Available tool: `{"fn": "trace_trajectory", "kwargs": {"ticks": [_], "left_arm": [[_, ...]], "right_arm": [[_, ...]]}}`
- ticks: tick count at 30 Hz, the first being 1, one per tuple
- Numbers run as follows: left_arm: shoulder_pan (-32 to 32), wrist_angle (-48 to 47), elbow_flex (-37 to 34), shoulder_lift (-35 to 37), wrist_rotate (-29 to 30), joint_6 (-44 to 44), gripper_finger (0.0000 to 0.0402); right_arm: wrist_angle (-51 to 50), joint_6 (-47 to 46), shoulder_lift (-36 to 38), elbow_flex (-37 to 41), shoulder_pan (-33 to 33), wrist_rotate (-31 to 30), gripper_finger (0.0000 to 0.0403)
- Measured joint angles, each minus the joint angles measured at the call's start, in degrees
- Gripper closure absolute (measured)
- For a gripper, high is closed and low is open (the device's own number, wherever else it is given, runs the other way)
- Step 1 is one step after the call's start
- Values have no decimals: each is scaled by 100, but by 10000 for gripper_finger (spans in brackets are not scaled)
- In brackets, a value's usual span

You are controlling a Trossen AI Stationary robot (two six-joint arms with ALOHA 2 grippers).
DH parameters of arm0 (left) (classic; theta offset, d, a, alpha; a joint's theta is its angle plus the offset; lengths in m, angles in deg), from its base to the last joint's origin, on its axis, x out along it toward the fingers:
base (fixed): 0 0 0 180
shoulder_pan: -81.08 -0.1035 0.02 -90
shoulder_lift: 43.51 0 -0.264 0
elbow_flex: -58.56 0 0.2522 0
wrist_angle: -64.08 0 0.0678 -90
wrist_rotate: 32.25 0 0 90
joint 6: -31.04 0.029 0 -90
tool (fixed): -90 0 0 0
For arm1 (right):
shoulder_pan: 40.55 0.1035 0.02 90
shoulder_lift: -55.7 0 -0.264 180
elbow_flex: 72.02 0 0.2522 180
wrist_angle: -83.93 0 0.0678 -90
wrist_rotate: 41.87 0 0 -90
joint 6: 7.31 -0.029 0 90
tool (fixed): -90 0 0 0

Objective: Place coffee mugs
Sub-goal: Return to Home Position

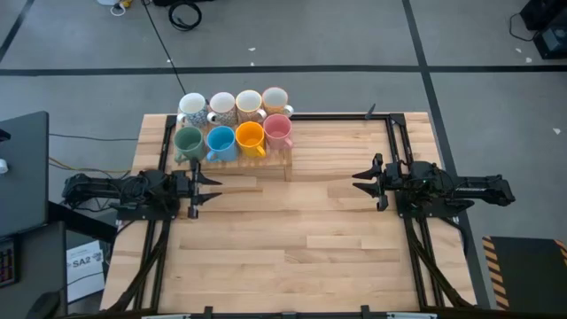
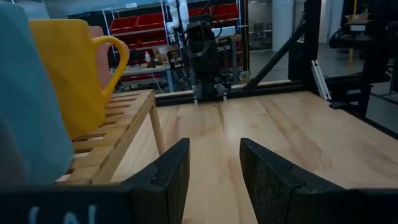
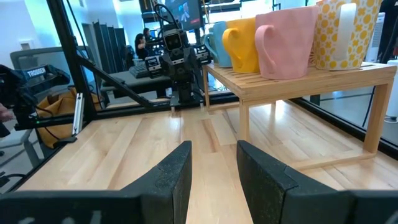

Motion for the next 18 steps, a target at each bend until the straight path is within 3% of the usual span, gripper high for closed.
{"fn": "trace_trajectory", "kwargs": {"ticks": [18], "left_arm": [[0,69,-4,0,31,-1,253]], "right_arm": [[0,0,0,0,0,2,270]]}}
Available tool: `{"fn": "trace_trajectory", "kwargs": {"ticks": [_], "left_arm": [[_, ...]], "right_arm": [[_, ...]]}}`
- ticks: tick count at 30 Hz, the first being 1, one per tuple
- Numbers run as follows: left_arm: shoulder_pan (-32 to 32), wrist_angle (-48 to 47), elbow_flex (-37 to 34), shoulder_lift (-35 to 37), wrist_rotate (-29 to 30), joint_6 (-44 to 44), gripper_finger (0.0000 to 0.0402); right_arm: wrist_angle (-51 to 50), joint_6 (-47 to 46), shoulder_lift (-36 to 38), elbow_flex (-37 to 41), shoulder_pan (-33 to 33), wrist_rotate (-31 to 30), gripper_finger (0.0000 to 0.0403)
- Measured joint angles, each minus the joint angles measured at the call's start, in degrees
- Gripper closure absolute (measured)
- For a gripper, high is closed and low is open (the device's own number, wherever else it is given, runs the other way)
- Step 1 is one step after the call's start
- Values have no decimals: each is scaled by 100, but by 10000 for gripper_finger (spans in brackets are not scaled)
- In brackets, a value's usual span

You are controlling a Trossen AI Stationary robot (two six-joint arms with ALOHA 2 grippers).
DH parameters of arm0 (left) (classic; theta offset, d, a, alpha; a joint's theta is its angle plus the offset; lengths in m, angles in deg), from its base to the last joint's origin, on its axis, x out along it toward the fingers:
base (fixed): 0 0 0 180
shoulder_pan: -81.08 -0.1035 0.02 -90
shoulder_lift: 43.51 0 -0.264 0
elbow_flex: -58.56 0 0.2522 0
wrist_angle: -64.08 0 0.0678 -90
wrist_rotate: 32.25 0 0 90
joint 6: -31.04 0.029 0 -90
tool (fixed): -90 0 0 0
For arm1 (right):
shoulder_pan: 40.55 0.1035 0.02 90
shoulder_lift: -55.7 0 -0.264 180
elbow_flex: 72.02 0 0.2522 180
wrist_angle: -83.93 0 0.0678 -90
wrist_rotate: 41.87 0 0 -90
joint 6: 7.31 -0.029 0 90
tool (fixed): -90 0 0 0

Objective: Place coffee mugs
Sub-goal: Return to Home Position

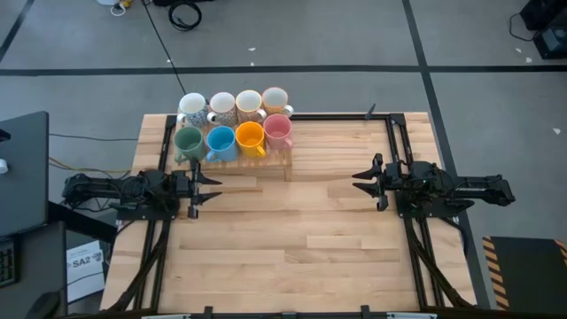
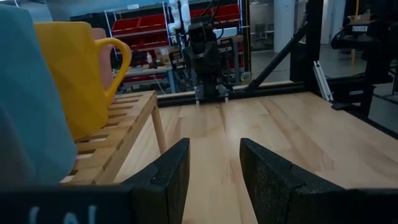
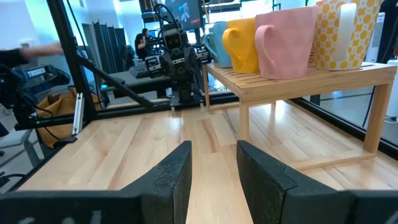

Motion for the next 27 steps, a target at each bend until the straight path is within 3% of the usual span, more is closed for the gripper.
{"fn": "trace_trajectory", "kwargs": {"ticks": [27], "left_arm": [[2,159,-2,223,-4,1,253]], "right_arm": [[1,-2,-1,0,-2,0,270]]}}
